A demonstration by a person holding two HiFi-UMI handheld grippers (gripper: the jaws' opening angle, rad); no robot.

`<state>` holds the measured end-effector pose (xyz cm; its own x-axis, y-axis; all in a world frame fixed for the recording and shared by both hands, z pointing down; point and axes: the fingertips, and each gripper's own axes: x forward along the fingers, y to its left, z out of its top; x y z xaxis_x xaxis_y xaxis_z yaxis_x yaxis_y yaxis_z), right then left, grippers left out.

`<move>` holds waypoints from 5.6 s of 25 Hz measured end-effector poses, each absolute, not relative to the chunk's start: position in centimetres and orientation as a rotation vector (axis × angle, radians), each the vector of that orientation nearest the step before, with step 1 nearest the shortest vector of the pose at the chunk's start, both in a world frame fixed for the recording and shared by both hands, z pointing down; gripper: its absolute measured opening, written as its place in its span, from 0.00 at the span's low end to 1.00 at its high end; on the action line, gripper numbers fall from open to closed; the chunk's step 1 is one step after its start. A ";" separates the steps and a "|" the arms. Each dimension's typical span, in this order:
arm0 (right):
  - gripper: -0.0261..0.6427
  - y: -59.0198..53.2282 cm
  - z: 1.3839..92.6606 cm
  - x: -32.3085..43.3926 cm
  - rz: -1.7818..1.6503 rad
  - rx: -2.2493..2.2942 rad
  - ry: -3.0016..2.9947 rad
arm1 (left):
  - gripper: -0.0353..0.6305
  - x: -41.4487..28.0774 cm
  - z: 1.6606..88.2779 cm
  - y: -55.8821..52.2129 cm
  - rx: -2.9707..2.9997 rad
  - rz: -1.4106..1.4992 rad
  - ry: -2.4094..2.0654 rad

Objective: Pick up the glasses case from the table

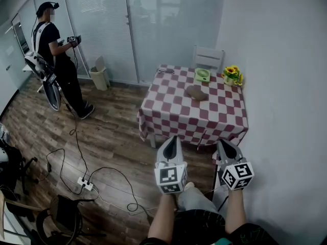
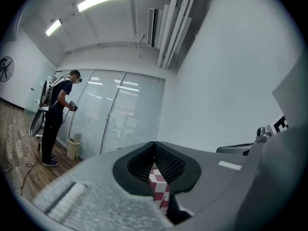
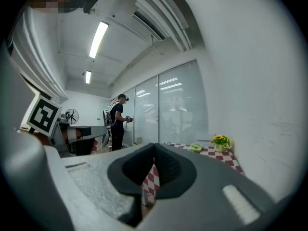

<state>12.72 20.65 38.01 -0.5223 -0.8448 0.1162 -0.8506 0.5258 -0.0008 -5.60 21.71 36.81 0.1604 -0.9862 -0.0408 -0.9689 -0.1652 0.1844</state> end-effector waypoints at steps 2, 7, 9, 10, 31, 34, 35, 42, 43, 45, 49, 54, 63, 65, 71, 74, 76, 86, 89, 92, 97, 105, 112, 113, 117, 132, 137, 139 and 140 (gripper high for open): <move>0.04 20.1 38.5 12.8 0.095 1.478 -2.657 | 0.07 -5.5 37.4 21.2 2.299 -0.208 -1.947; 0.05 16.8 39.2 12.9 0.144 1.509 -2.674 | 0.07 -5.3 37.7 18.6 2.323 -0.147 -1.942; 0.05 15.5 39.6 12.6 0.159 1.506 -2.681 | 0.07 -5.4 37.5 17.3 2.331 -0.115 -1.962; 0.05 14.9 39.8 12.5 0.161 1.504 -2.684 | 0.07 -5.3 37.6 16.6 2.337 -0.096 -1.969; 0.05 -8.2 45.6 18.4 0.195 1.509 -2.528 | 0.07 0.7 43.2 -5.8 2.347 0.346 -1.908; 0.05 -11.2 45.6 19.0 0.197 1.501 -2.530 | 0.07 1.4 43.1 -9.1 2.342 0.343 -1.912; 0.05 -12.2 45.5 19.2 0.203 1.498 -2.531 | 0.07 1.6 43.0 -10.0 2.340 0.339 -1.912; 0.05 -16.2 46.4 19.1 0.251 1.447 -2.535 | 0.07 2.3 43.4 -14.0 2.293 0.348 -1.926; 0.04 -16.2 46.9 18.8 0.262 1.431 -2.537 | 0.07 2.2 43.7 -14.2 2.280 0.354 -1.926; 0.05 -16.3 47.7 18.3 0.283 1.415 -2.531 | 0.07 2.1 44.4 -14.5 2.262 0.373 -1.922; 0.05 -17.0 47.9 19.2 0.288 1.483 -2.501 | 0.07 2.5 45.1 -15.3 2.259 0.379 -1.908; 0.05 -18.2 48.8 20.0 0.303 1.500 -2.480 | 0.07 4.0 46.4 -17.0 2.268 0.340 -1.847; 0.05 -22.0 50.4 17.9 0.329 1.439 -2.457 | 0.07 2.5 48.8 -20.4 2.217 0.318 -1.804; 0.05 -22.7 51.1 16.8 0.339 1.399 -2.447 | 0.07 1.7 49.5 -21.2 2.191 0.306 -1.800; 0.05 -25.4 52.6 13.9 0.333 1.290 -2.424 | 0.07 0.1 52.0 -23.4 2.132 0.283 -1.767; 0.05 -26.4 53.6 12.2 0.320 1.192 -2.411 | 0.07 -0.7 53.6 -24.4 2.094 0.268 -1.755; 0.08 -27.1 54.6 11.4 0.319 1.122 -2.383 | 0.07 -1.2 54.5 -25.1 2.072 0.256 -1.751; 0.42 -29.8 58.4 7.6 0.360 0.787 -2.248 | 0.07 -4.2 58.6 -27.7 1.951 0.235 -1.731; 0.47 -30.4 59.6 6.6 0.361 0.713 -2.197 | 0.07 -4.9 59.2 -28.4 1.940 0.236 -1.731; 0.52 -30.9 60.9 6.2 0.358 0.652 -2.132 | 0.07 -5.3 59.4 -28.9 1.946 0.233 -1.733; 0.54 -30.8 63.3 6.3 0.428 0.563 -1.963 | 0.07 -5.9 59.3 -29.7 1.953 0.211 -1.739; 0.57 -31.1 65.5 5.8 0.468 0.502 -1.788 | 0.07 -7.6 59.6 -31.4 1.947 0.189 -1.721; 0.59 -30.9 66.3 5.4 0.497 0.487 -1.737 | 0.07 -8.3 59.9 -32.4 1.956 0.173 -1.686; 0.59 -30.8 66.4 5.4 0.499 0.491 -1.737 | 0.07 -8.2 59.8 -32.5 1.960 0.172 -1.681; 0.59 -30.8 66.5 5.3 0.504 0.491 -1.732 | 0.07 -7.9 59.3 -33.4 1.984 0.162 -1.668; 0.58 -32.2 63.0 4.9 0.454 0.663 -1.870 | 0.07 -9.8 54.0 -35.9 2.105 0.155 -1.753; 0.58 -35.2 58.5 5.7 0.438 0.866 -1.996 | 0.07 -10.2 50.4 -37.5 2.178 0.126 -1.802; 0.58 -36.4 56.2 6.0 0.427 0.950 -2.065 | 0.07 -10.3 48.9 -37.9 2.204 0.106 -1.831; 0.58 -36.9 55.1 6.2 0.419 0.990 -2.096 | 0.07 -10.4 48.1 -38.1 2.214 0.095 -1.846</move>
<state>6.24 -36.91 55.10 -0.4053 -0.5125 0.7570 -0.7642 0.6444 0.0271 -10.43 -38.07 48.14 0.1918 -0.9582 0.2124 -0.9749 -0.1610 0.1539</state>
